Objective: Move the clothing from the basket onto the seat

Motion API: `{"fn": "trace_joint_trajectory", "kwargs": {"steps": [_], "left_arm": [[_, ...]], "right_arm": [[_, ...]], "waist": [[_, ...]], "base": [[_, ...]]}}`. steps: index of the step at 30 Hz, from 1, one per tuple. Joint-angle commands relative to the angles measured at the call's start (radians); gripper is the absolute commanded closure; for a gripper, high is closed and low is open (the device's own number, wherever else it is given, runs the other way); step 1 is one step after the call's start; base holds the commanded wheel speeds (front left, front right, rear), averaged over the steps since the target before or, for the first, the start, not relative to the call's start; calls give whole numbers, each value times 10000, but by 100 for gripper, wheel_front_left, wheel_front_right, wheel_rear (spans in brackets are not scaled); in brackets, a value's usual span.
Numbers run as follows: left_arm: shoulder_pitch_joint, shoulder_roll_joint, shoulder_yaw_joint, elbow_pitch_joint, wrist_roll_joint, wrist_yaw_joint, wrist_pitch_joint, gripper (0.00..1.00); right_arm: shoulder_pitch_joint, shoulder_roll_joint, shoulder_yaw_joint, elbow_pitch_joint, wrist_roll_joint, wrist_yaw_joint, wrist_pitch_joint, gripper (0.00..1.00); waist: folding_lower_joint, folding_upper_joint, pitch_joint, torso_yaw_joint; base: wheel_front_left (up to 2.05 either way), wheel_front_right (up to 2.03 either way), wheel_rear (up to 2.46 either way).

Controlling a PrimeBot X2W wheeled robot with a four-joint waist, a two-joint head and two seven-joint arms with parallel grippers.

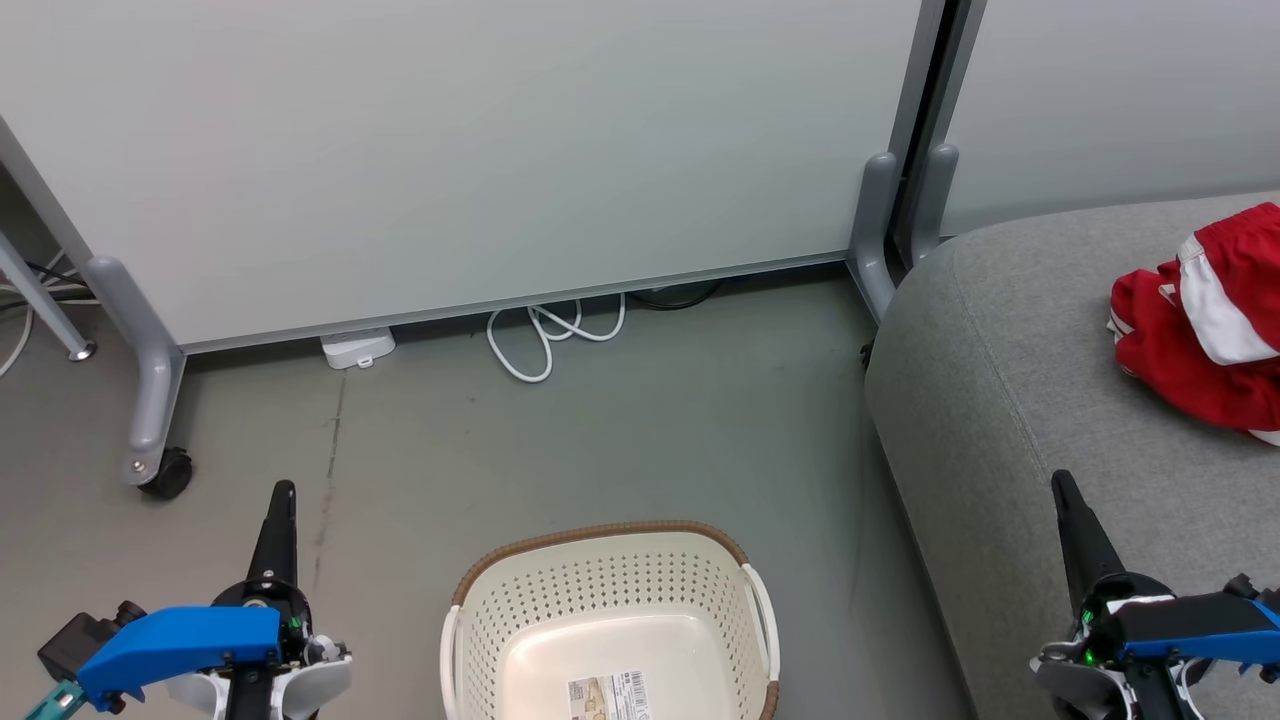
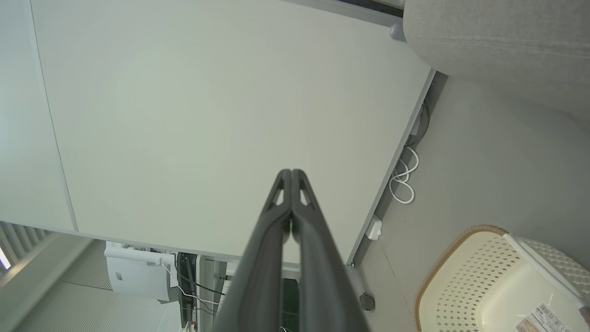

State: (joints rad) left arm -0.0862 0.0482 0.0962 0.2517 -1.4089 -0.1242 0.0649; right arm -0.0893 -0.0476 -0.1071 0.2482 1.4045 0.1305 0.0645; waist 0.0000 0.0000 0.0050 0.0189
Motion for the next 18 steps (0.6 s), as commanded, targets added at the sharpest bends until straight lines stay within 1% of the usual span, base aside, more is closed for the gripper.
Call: {"fn": "trace_joint_trajectory", "kwargs": {"steps": [1, 18], "left_arm": [[-179, 31, 71, -75, -235, -78, 63, 100], [-252, 32, 163, -83, -1587, -95, 411, 100]], "right_arm": [[-189, -42, -35, -58, 240, 3, 67, 100], [-229, -44, -71, -50, 1633, 4, 412, 100]], "waist": [[0, 0, -1, -11], [0, 0, -14, -137]], "base": [[0, 0, 0], [0, 0, 0]]}}
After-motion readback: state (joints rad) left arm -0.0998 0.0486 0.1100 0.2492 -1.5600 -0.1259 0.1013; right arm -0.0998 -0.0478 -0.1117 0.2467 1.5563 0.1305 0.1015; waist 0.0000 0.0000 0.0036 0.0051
